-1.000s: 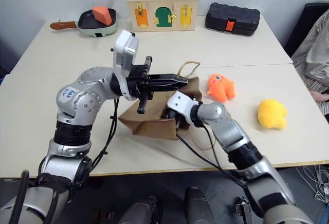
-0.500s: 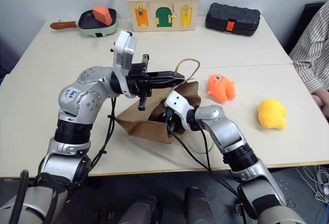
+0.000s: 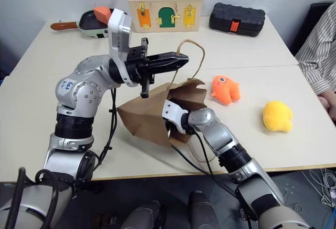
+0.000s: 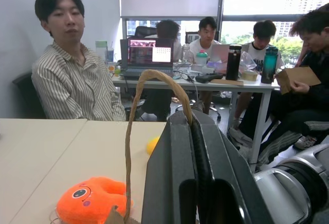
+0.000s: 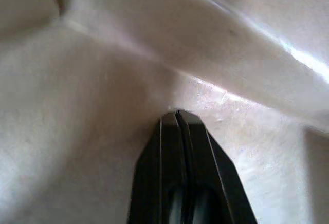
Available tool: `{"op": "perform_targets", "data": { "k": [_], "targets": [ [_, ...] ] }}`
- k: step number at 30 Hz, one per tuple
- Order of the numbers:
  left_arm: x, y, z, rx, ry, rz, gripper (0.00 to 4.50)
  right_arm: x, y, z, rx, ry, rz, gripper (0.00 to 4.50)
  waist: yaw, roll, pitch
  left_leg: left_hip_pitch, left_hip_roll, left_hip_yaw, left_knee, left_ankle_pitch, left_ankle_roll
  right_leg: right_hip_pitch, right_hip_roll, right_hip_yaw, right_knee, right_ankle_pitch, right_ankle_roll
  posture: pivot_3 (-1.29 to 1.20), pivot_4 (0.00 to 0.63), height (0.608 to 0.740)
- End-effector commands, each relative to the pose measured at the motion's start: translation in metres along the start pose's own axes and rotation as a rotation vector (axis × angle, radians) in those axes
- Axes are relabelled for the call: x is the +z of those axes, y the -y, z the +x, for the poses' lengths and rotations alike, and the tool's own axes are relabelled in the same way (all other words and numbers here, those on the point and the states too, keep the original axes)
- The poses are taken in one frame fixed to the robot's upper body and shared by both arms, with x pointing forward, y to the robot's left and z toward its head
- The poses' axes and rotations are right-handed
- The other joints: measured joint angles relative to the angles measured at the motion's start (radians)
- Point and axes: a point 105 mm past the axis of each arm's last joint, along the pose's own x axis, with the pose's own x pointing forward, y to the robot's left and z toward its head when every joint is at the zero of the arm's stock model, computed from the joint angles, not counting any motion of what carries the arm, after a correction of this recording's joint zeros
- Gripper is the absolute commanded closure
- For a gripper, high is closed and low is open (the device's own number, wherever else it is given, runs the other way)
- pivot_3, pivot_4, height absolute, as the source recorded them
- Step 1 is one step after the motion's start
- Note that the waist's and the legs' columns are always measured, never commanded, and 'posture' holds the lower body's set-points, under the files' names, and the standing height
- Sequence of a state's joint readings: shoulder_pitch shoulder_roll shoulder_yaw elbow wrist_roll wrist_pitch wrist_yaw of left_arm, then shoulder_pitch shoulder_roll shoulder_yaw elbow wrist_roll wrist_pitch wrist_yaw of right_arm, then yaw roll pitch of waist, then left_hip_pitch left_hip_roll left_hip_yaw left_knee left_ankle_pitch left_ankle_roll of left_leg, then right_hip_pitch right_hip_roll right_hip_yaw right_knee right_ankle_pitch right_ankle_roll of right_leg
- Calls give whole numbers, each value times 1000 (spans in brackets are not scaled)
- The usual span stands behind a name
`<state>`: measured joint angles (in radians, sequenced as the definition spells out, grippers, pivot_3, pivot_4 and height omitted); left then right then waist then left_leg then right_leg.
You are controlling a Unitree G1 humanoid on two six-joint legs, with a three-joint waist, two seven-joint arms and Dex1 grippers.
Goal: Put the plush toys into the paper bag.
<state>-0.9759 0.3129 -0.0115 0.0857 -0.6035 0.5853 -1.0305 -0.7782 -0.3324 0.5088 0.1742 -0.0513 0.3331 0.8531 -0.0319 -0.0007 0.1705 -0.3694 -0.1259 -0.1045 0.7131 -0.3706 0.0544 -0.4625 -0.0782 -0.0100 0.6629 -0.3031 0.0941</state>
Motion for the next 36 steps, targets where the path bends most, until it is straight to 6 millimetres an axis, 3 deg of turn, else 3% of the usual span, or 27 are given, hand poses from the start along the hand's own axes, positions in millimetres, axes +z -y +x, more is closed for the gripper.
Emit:
{"op": "perform_targets", "data": {
  "k": [1, 3, 7, 10, 12, 16, 20, 25, 28, 31, 34, 36],
  "targets": [
    [7, 4, 4, -24, 17, 48, 4500, 23, 3, 6, 16, 47, -153, 4485, -2, 0, 0, 0, 0, 0, 0, 0, 0, 0, 0, 0, 0, 0, 0, 0, 150, 740],
    [8, 4, 4, -24, 19, 50, 4500, 17, 5, 8, 12, 17, -172, 4485, -2, 0, 0, 0, 0, 0, 0, 0, -1, -1, 0, -1, 0, 0, 0, 0, 150, 740],
    [16, 5, 4, -30, 27, 67, 4500, -23, 22, 5, -89, -156, -212, 4485, 1, 0, 0, 0, 0, 0, 0, 0, -1, 0, 0, -1, 0, 0, 0, 0, 150, 740],
    [16, 2, -2, -6, 20, 72, 4500, -31, 19, -2, -100, -166, -218, 4485, 4, 0, 0, 1, 0, -1, 1, 0, -1, 0, 0, -1, 0, 0, 0, 0, 150, 740],
    [13, 1, -6, 11, 9, 69, 4500, -23, 15, -6, -114, -103, -154, 4485, 5, 0, 0, 1, 0, -2, 1, 0, -1, 1, 0, -2, 0, 0, 0, 0, 150, 740],
    [5, 0, -12, 28, -19, 72, 4500, 16, 10, -23, -148, 127, 92, 4485, 2, 0, 0, 0, 0, -3, 1, 0, -1, 1, 0, -2, 0, 0, 0, 0, 150, 740],
    [2, -2, -16, 44, -27, 67, 4500, 38, 14, -67, -188, 247, 291, 4485, 3, 0, 0, 0, 0, -3, 1, -1, -1, -1, 0, -2, 0, 0, 0, 0, 150, 740],
    [0, 0, -16, 37, -30, 62, 4500, 32, 7, -125, -214, 229, 388, 4485, 17, 0, 0, 0, -1, -5, 1, -1, -1, 0, 0, -2, 0, 0, 0, 0, 150, 740],
    [0, 1, -15, 29, -31, 58, 4500, 29, 1, -155, -216, 220, 444, 3921, 30, 0, 0, -1, -2, -5, -2, -1, -1, 0, 0, 0, -2, 0, 0, 0, 150, 740],
    [-1, 2, -15, 23, -34, 55, 4500, 30, 3, -181, -235, 243, 504, 2896, 32, 0, 0, -1, -2, -5, -2, -1, -1, 0, 0, 0, -2, 0, 0, 0, 150, 740],
    [-2, 4, -15, 17, -37, 53, 4500, 29, 23, -208, -325, 284, 560, 1889, 30, 0, 0, -1, -2, -4, -2, -1, -1, 0, 0, 1, -2, 0, 0, 0, 150, 740],
    [-2, 4, -15, 14, -40, 52, 4500, 12, 46, -221, -448, 212, 557, 1214, 31, 0, 0, -1, -2, -3, -2, -1, -1, 0, 0, 1, -1, 0, 0, 0, 150, 740]
  ]
}}
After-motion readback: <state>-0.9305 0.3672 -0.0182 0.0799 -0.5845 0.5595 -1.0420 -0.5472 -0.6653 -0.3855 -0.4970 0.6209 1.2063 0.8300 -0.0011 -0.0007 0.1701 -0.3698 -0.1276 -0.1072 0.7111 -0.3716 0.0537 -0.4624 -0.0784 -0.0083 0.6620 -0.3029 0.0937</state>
